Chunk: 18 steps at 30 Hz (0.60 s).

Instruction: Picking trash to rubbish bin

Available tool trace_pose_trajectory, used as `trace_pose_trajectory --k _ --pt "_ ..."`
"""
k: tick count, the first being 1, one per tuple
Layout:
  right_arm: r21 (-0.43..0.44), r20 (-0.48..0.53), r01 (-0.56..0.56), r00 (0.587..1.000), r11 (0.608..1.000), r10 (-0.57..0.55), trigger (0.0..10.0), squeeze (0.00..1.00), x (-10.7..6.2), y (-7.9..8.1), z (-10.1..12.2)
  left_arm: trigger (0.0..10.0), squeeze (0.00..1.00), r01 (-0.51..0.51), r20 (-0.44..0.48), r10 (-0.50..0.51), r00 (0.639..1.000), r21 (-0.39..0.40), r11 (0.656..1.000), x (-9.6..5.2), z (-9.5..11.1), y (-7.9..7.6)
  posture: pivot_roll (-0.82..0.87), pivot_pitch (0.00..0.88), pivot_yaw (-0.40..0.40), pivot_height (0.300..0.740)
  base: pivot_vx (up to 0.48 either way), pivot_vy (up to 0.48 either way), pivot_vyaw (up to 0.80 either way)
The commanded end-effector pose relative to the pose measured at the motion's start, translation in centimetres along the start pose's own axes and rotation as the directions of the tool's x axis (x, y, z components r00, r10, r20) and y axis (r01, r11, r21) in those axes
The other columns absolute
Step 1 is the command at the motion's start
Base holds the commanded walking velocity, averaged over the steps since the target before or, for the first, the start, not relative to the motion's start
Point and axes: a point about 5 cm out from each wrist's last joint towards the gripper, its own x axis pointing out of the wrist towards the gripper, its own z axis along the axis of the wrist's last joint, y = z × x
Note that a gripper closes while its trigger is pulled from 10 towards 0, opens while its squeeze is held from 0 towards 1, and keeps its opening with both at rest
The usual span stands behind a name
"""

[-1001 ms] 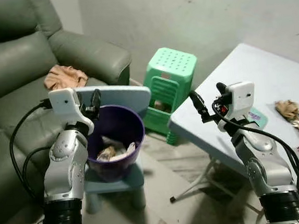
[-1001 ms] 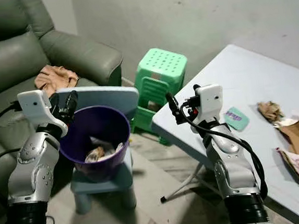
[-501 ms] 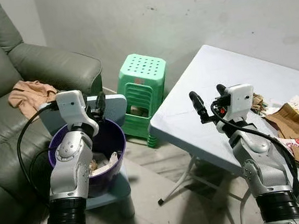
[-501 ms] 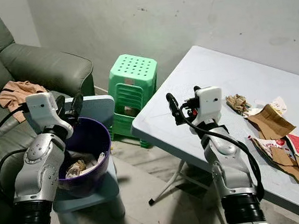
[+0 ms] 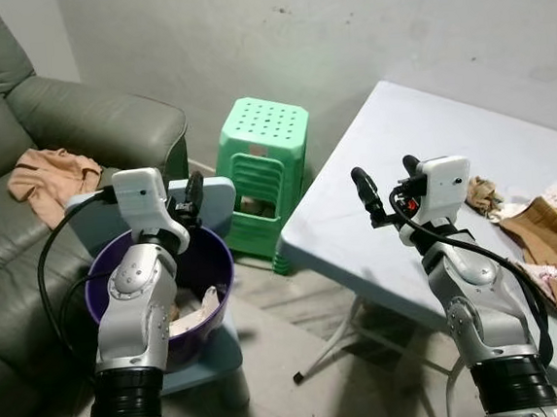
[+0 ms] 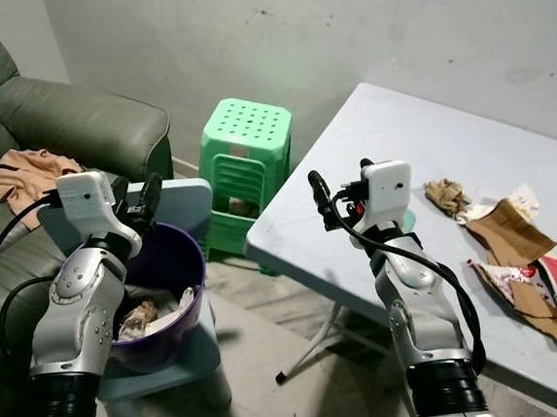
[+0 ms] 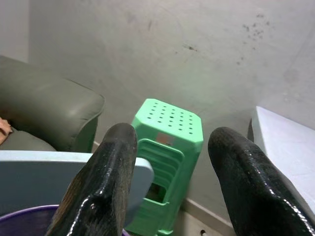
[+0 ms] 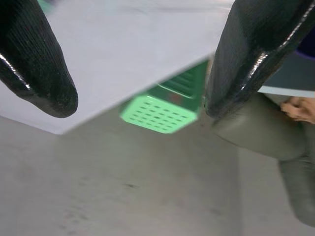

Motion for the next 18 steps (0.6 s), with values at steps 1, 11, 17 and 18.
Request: trace_pose_trajectory --k 1,11,17,18 --pt "-0.010 -0.008 0.042 0.999 0.999 -0.042 10.0 0.00 -0.42 -0.99 -0.17 10.0 0.00 0.029 -0.018 -0.029 0.999 0.006 1.000 0.14 -0.28 -1.03 0.07 0.000 -0.137 0.740 0.000 0.000 -0.76" --pt "-0.011 -0.012 0.048 0.999 0.999 -0.049 10.0 0.00 -0.51 -1.14 -0.21 10.0 0.00 0.025 -0.021 -0.025 0.999 -0.002 1.000 -0.01 -0.39 -1.01 0.07 0.000 -0.141 0.740 0.000 0.000 -0.76" --pt "-0.011 -0.012 0.050 0.999 0.999 -0.050 10.0 0.00 -0.47 -1.17 -0.19 10.0 0.00 0.028 -0.024 -0.028 0.999 0.001 1.000 0.03 -0.40 -1.06 0.07 0.000 -0.141 0.740 0.000 0.000 -0.76" --pt "-0.011 -0.012 0.051 0.999 0.999 -0.051 10.0 0.00 -0.45 -1.20 -0.18 10.0 0.00 0.028 -0.024 -0.028 0.999 0.001 1.000 0.04 -0.40 -1.05 0.07 0.000 -0.141 0.740 0.000 0.000 -0.76"
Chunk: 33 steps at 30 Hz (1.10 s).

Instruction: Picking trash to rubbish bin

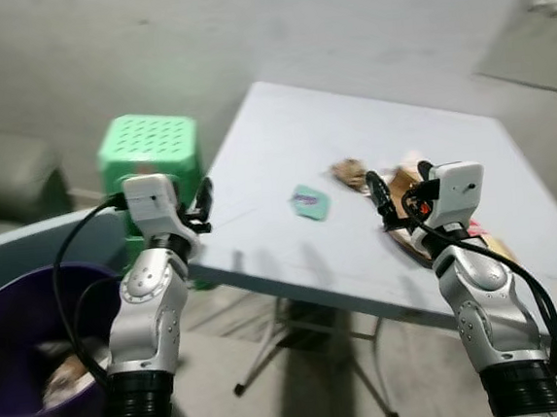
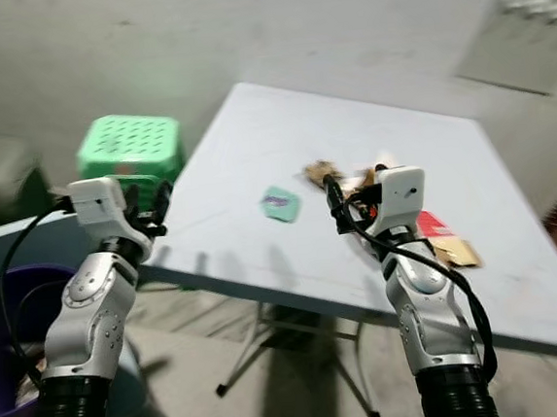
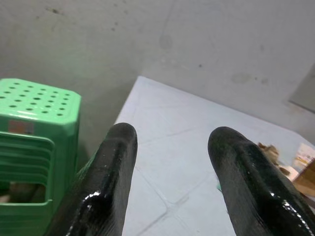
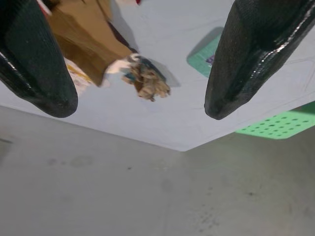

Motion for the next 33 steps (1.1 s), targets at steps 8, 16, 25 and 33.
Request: trace_pose_trajectory --k 8,16,25,33 --pt "0.010 -0.003 0.027 1.000 1.000 -0.027 10.0 0.00 0.10 -0.66 0.29 10.0 0.00 0.003 0.001 -0.003 1.000 -0.004 1.000 0.21 0.32 -0.24 0.06 0.000 -0.140 0.740 0.000 0.000 -0.37" --pt "-0.004 -0.024 0.022 0.999 1.000 -0.022 10.0 0.00 -0.29 -0.61 -0.09 10.0 0.00 0.013 -0.029 -0.013 0.999 -0.013 1.000 0.14 -0.18 -0.29 0.06 0.000 -0.139 0.740 0.000 0.000 0.00" --pt "-0.011 -0.028 0.014 1.000 1.000 -0.014 10.0 0.00 -0.49 -0.63 -0.02 10.0 0.00 0.031 -0.039 -0.033 0.999 -0.033 0.999 0.07 -0.31 -0.64 0.05 0.000 -0.138 0.740 0.000 -0.260 0.00" --pt "-0.017 -0.034 0.005 0.999 1.000 -0.005 10.0 0.00 -0.76 -0.68 -0.11 10.0 0.00 0.039 -0.043 -0.041 0.998 -0.042 0.998 0.05 -0.39 -0.78 0.05 0.000 -0.139 0.740 0.000 -0.361 0.00"
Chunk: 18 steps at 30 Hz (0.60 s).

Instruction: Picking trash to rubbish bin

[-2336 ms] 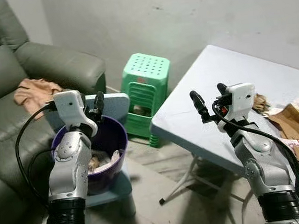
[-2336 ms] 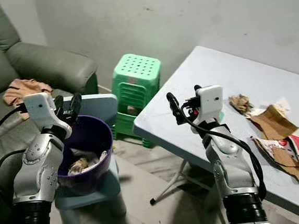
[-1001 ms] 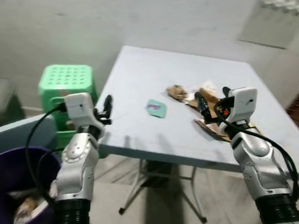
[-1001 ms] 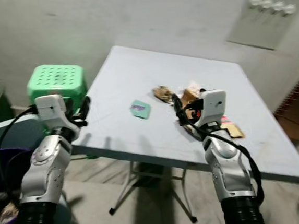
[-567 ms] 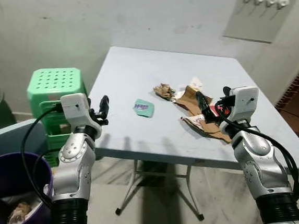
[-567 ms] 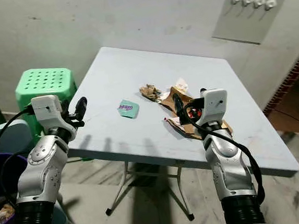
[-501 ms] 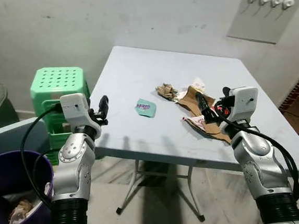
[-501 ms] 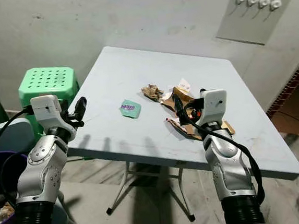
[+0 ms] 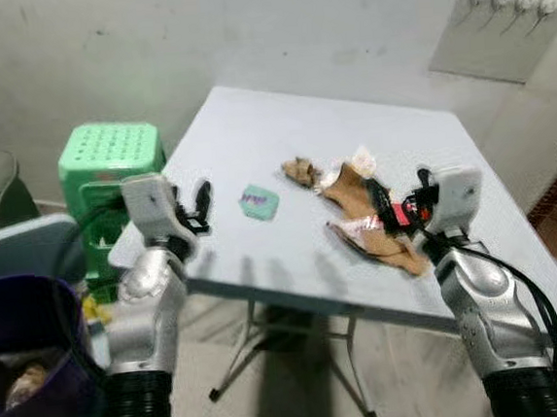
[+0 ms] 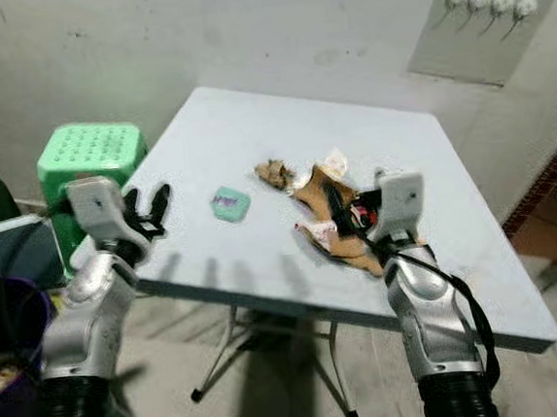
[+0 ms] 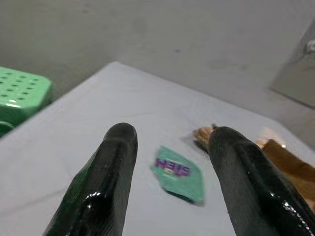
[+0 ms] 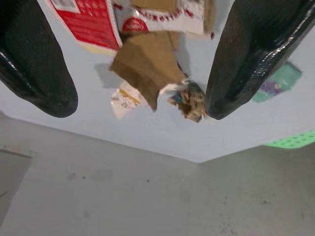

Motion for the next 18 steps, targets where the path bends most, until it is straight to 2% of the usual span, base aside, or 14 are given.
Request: trace_pose_trajectory --k 1,3,7,9,18 --pt "-0.015 0.013 0.002 1.000 1.000 -0.002 10.0 0.00 -0.05 -0.33 0.51 10.0 0.00 0.010 0.004 -0.010 1.000 0.000 1.000 0.12 0.32 -0.22 0.05 0.000 -0.139 0.740 0.000 -0.356 0.00" --pt "-0.016 0.012 -0.002 1.000 1.000 0.002 10.0 0.00 -0.09 -0.30 0.53 10.0 0.00 0.016 0.006 -0.016 1.000 0.002 1.000 0.13 0.33 -0.33 0.05 0.000 -0.139 0.740 0.000 -0.306 0.00" --pt "-0.019 0.007 -0.009 1.000 1.000 0.009 10.0 0.00 -0.19 -0.25 0.51 10.0 0.00 -0.013 -0.010 0.013 1.000 -0.031 0.999 0.23 0.06 -0.43 0.05 0.000 -0.139 0.740 0.000 0.000 0.00" --pt "-0.021 0.004 -0.013 1.000 1.000 0.013 10.0 0.00 -0.20 -0.24 0.50 10.0 0.00 -0.013 -0.022 0.012 1.000 -0.011 1.000 0.34 -0.06 -0.52 0.05 0.000 -0.139 0.740 0.000 0.000 0.00" --pt "-0.031 -0.010 -0.027 1.000 0.999 0.027 10.0 0.00 -0.34 -0.43 0.53 10.0 0.00 -0.023 -0.058 0.022 0.998 -0.014 1.000 0.30 -0.40 -0.52 0.04 0.000 -0.139 0.740 0.000 0.000 0.00"
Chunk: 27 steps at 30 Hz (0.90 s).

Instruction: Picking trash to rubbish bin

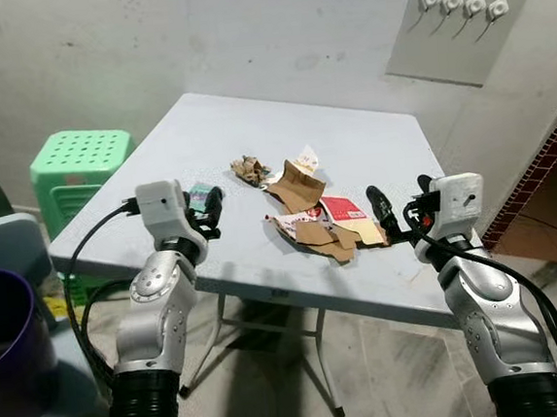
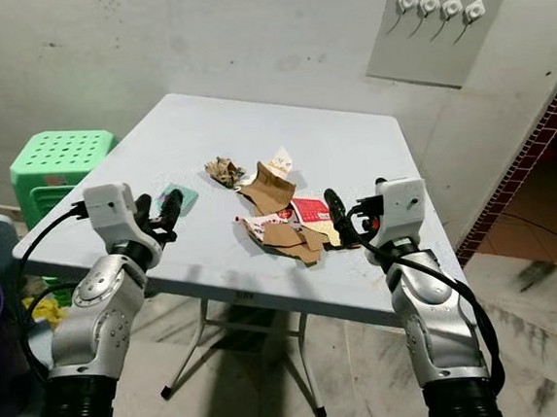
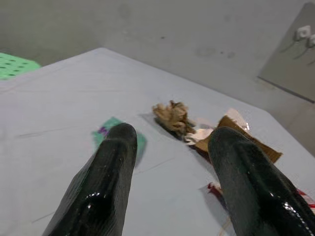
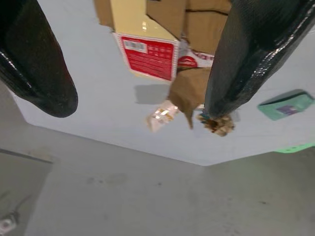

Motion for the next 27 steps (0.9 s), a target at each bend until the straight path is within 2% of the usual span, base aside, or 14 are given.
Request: trace_pose_trajectory --k 1,7,12,14,27 --pt "-0.021 0.016 -0.003 1.000 1.000 0.004 10.0 0.00 0.02 -0.25 0.76 10.0 0.00 0.011 -0.013 -0.011 1.000 0.005 1.000 0.12 0.08 -0.30 0.04 0.000 -0.140 0.740 0.000 0.000 0.00" --pt "-0.030 0.007 -0.006 1.000 1.000 0.007 10.0 0.00 -0.04 -0.43 0.77 10.0 0.00 0.064 -0.028 -0.063 0.998 0.032 0.997 -0.09 -0.14 -0.70 0.04 0.000 -0.139 0.740 0.000 0.000 0.00" --pt "-0.029 0.010 -0.001 1.000 1.000 0.001 10.0 0.00 -0.08 -0.56 0.84 10.0 0.00 0.068 -0.028 -0.067 0.997 0.003 0.998 -0.14 -0.04 -0.62 0.04 0.001 -0.136 0.740 0.000 0.000 0.00" --pt "-0.029 0.010 -0.001 1.000 1.000 0.001 10.0 0.00 -0.10 -0.54 0.83 10.0 0.00 0.070 -0.018 -0.070 0.997 0.017 0.997 -0.13 0.10 -0.64 0.04 0.002 -0.136 0.740 0.000 0.000 0.00" --pt "-0.023 0.011 0.000 1.000 1.000 0.001 10.0 0.00 0.00 -0.34 0.81 10.0 0.00 0.073 -0.011 -0.073 0.997 0.007 0.997 -0.10 0.39 -0.69 0.04 0.015 -0.134 0.740 0.286 0.000 0.00"
